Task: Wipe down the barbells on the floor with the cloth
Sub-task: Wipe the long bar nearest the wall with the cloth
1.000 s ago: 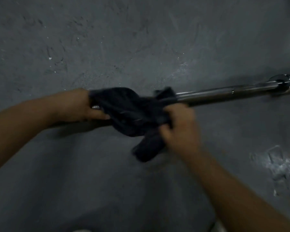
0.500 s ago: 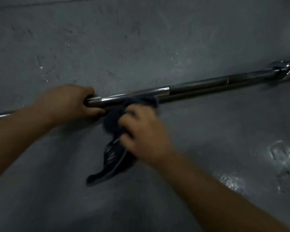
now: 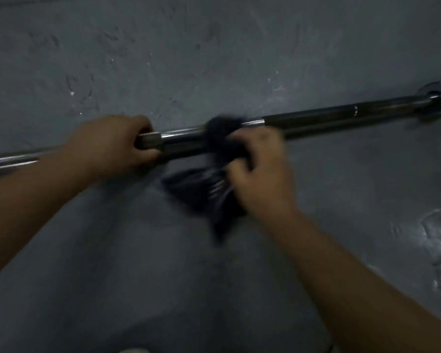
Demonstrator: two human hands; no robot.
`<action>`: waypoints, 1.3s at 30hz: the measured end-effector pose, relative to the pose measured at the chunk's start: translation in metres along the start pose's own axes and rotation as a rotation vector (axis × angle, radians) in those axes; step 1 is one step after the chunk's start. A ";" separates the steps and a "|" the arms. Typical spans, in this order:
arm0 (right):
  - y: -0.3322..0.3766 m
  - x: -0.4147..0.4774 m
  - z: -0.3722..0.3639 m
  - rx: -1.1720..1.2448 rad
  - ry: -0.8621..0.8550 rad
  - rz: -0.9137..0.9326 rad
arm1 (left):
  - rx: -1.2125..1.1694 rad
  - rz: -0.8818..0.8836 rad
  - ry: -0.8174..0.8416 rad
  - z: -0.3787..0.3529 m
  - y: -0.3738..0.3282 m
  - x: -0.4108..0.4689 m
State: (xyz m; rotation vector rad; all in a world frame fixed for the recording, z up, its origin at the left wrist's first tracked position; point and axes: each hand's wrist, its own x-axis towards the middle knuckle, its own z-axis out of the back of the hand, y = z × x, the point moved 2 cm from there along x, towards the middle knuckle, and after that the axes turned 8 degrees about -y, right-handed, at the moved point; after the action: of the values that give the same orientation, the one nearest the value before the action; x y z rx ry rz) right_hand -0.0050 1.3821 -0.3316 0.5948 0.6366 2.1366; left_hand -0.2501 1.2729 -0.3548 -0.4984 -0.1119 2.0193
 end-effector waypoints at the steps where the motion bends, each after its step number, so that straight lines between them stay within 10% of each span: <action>1: -0.023 0.016 0.018 -0.029 -0.170 -0.119 | 0.111 -0.033 -0.163 -0.006 0.002 -0.014; 5: -0.065 0.051 0.025 -0.128 -0.473 -0.721 | 0.227 -0.031 -0.135 -0.014 0.004 -0.012; 10: 0.053 0.003 -0.056 -0.224 -0.001 -0.057 | -0.131 0.027 0.371 0.009 0.010 0.023; 13: 0.031 0.024 -0.035 -0.167 0.105 0.202 | -0.065 0.016 0.235 0.009 0.012 0.012; 19: -0.058 0.059 0.025 -0.312 -0.469 -0.619 | 0.167 -0.109 -0.305 -0.029 -0.004 -0.048; 25: 0.123 -0.027 -0.097 -0.212 0.068 0.110 | 0.151 -0.103 -0.321 -0.044 -0.011 -0.089; 30: 0.021 -0.038 -0.028 -0.235 0.098 0.172 | 0.105 0.078 -0.348 -0.039 0.046 -0.135; 34: -0.059 -0.037 0.031 -0.369 -0.131 -0.265 | 0.201 0.141 -0.391 -0.042 0.060 -0.125; 37: -0.013 -0.017 -0.015 -0.340 -0.198 -0.358 | 0.239 0.141 -0.310 -0.028 0.063 -0.100; 39: 0.053 -0.003 -0.070 -0.294 -0.120 -0.092 | 0.258 0.166 -0.273 -0.015 0.075 -0.080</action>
State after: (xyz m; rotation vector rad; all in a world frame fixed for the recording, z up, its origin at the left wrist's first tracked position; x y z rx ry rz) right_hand -0.0751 1.3341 -0.3530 0.5157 0.2717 2.0404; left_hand -0.2743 1.1654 -0.3657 -0.0694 0.0261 2.2170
